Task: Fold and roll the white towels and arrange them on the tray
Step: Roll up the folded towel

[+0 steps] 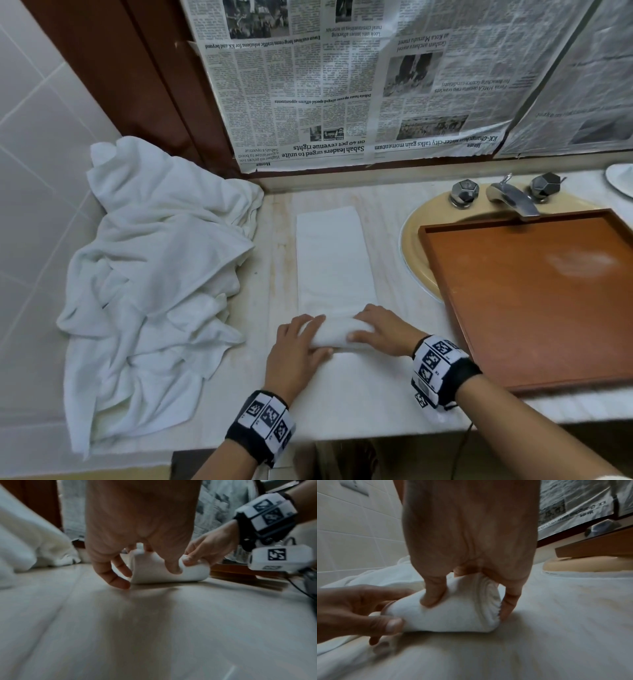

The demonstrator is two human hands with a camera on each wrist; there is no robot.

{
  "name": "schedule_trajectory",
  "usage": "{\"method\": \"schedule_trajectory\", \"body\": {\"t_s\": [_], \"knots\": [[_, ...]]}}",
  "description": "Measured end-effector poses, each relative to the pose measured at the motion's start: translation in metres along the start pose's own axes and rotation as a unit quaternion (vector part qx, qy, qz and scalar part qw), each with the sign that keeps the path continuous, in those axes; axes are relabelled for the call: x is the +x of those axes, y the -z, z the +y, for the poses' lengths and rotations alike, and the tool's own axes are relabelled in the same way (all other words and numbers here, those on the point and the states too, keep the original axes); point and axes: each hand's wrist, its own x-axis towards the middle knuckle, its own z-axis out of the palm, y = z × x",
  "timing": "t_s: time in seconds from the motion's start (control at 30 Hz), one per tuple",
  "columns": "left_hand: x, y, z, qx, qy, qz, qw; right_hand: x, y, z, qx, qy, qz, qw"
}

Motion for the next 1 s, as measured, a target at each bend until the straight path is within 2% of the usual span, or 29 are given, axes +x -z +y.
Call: {"method": "schedule_trajectory", "body": {"t_s": [0.07,0.13,0.2,0.23,0.3,0.37,0.43,0.53,0.6,0.7,0.73,0.77,0.83,0.87,0.93,1.0], "knots": [[0.008,0.002,-0.006,-0.009,0.0,-0.009,1.0,-0.002,-0.003,0.001,0.053,-0.028,0.002,0.998],[0.017,0.007,-0.011,-0.046,0.022,-0.043,0.998,-0.005,-0.014,0.002,0.06,-0.042,0.084,0.994],[0.028,0.01,-0.014,-0.088,0.045,-0.075,0.992,-0.009,-0.024,-0.002,-0.062,-0.018,0.213,0.975],[0.031,0.01,-0.016,-0.104,0.05,-0.082,0.99,-0.01,-0.03,-0.006,-0.125,-0.002,0.243,0.962],[0.035,0.01,-0.015,-0.121,0.056,-0.08,0.988,-0.014,-0.036,-0.014,-0.192,0.013,0.227,0.955],[0.032,0.008,-0.011,-0.113,0.06,-0.065,0.99,-0.013,-0.038,-0.013,-0.213,0.018,0.198,0.957],[0.025,0.007,-0.007,-0.099,0.064,-0.033,0.992,-0.01,-0.034,-0.009,-0.201,0.021,0.174,0.964],[0.017,0.005,-0.001,-0.007,0.014,0.016,1.0,-0.002,-0.018,-0.005,-0.125,0.01,0.12,0.985],[0.018,0.006,0.001,0.02,0.008,0.001,1.0,0.001,-0.008,-0.005,-0.072,-0.011,0.068,0.995],[0.031,0.01,-0.001,-0.047,0.034,-0.067,0.996,0.003,-0.005,0.002,0.0,-0.052,0.005,0.999],[0.035,0.012,-0.003,-0.065,0.037,-0.084,0.994,0.002,-0.007,0.003,0.024,-0.067,0.019,0.997],[0.038,0.013,-0.005,-0.075,0.04,-0.097,0.992,0.0,-0.012,0.003,0.03,-0.074,0.065,0.995],[0.044,0.015,-0.005,-0.092,0.049,-0.113,0.988,-0.007,-0.024,0.001,-0.069,-0.033,0.209,0.975],[0.046,0.017,-0.004,-0.1,0.057,-0.117,0.986,-0.011,-0.031,-0.002,-0.136,-0.003,0.241,0.961],[0.049,0.019,-0.002,-0.108,0.072,-0.117,0.985,-0.018,-0.041,-0.009,-0.216,0.027,0.239,0.946],[0.048,0.018,0.002,-0.114,0.084,-0.105,0.984,-0.016,-0.043,-0.006,-0.23,0.025,0.217,0.948]]}}
